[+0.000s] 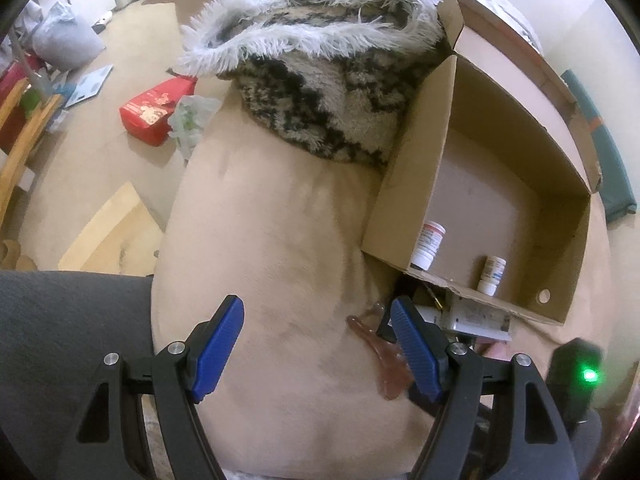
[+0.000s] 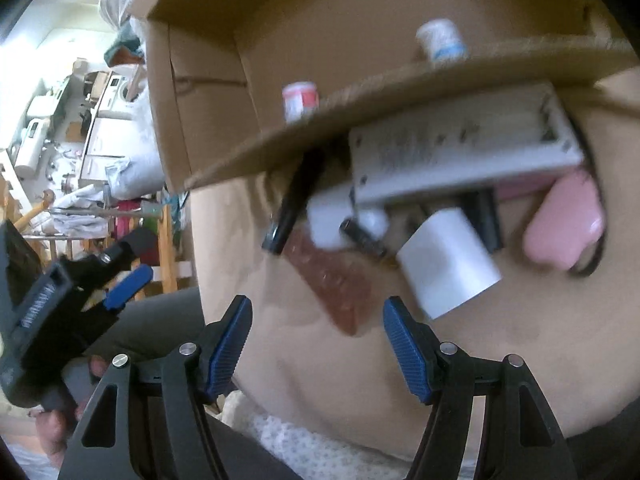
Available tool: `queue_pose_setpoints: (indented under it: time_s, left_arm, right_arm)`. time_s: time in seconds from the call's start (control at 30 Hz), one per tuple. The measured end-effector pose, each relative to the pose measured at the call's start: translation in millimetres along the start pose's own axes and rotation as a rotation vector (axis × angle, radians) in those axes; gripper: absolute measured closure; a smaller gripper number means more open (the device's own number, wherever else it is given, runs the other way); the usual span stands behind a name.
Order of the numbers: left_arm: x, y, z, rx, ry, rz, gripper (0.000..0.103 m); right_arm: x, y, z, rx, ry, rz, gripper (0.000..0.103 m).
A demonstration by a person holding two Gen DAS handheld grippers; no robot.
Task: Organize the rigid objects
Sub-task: 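Grasp the pink translucent hand-shaped toy with the right tool, then lift the pink toy with right tool while left tool grasps the black lighter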
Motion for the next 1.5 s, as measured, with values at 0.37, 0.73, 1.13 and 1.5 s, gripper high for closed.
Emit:
queue_pose_setpoints:
  time_s: [0.37, 0.73, 1.13, 1.5]
  left_arm:
    - [1, 1, 2, -0.002, 0.001, -0.009, 0.029]
    - [-1, 7, 5, -0.026, -0.008, -0.016, 0.029]
    - [0, 1, 9, -0.064, -0.023, 0.022, 0.029]
    - [-2, 12, 16, -0.062, 0.002, -0.001, 0.029]
  right_arm:
    - [-8, -4, 48, -0.110, -0.118, -0.007, 0.036]
    - [11, 46, 32, 0.025, -0.134, -0.267, 0.085]
    - [18, 43, 16, 0.253, -0.067, -0.502, 0.085]
    - [2, 51, 42, 0.212, -0.074, -0.518, 0.085]
Point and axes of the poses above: each gripper's, at about its wrist camera, not at the fingertips, and z roughly the way its jaws point, y to its left, x to its underside, the point moved 5 cm from there along z, roughly the way its jaws point, and after that the axes turned 11 degrees about -x, right-handed, at the moved point
